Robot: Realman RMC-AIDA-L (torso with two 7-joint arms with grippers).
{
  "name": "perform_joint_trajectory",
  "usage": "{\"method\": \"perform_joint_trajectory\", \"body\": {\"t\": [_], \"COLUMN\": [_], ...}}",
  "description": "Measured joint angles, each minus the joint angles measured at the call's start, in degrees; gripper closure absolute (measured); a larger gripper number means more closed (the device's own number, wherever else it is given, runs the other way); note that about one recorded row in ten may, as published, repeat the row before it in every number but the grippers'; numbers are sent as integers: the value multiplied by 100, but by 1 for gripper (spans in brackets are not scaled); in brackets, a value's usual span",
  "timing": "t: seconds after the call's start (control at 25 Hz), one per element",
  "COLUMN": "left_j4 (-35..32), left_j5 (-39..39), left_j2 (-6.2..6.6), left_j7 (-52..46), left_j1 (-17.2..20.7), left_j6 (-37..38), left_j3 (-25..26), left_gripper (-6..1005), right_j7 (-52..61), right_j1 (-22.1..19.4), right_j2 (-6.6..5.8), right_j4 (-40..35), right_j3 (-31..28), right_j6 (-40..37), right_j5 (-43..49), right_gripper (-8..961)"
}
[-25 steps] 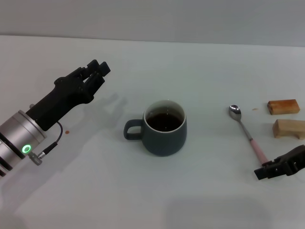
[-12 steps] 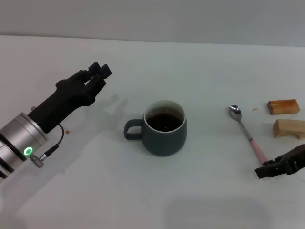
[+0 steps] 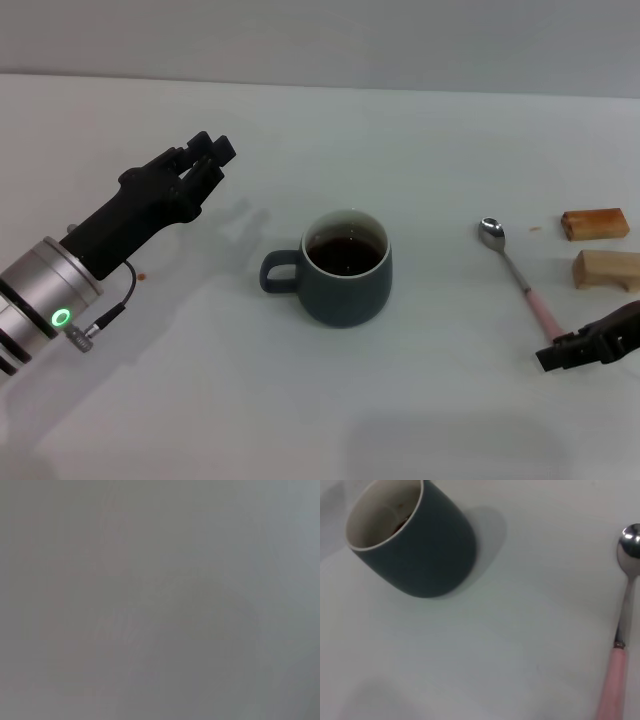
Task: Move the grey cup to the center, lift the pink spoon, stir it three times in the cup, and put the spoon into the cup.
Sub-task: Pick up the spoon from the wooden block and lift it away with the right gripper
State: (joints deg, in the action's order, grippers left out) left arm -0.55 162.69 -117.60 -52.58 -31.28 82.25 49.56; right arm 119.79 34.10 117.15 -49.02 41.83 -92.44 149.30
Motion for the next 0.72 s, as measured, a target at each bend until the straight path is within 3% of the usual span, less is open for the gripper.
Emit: {"method": "perform_joint_trajectory", "body": {"t": [0.72], "left_j4": [55], "left_j5": [9], "left_j2": [8], "left_j7": [-75], "left_j1": [8], "left_j6": [-30], "left_j3": [-74], "left_gripper": [675], "right_j7": [20], "right_j1": [-15], "right_j2": [-23], "right_j4": [-39], "right_j3": [-64], "right_j6": [129], "right_j5": [4], "right_gripper": [585]}}
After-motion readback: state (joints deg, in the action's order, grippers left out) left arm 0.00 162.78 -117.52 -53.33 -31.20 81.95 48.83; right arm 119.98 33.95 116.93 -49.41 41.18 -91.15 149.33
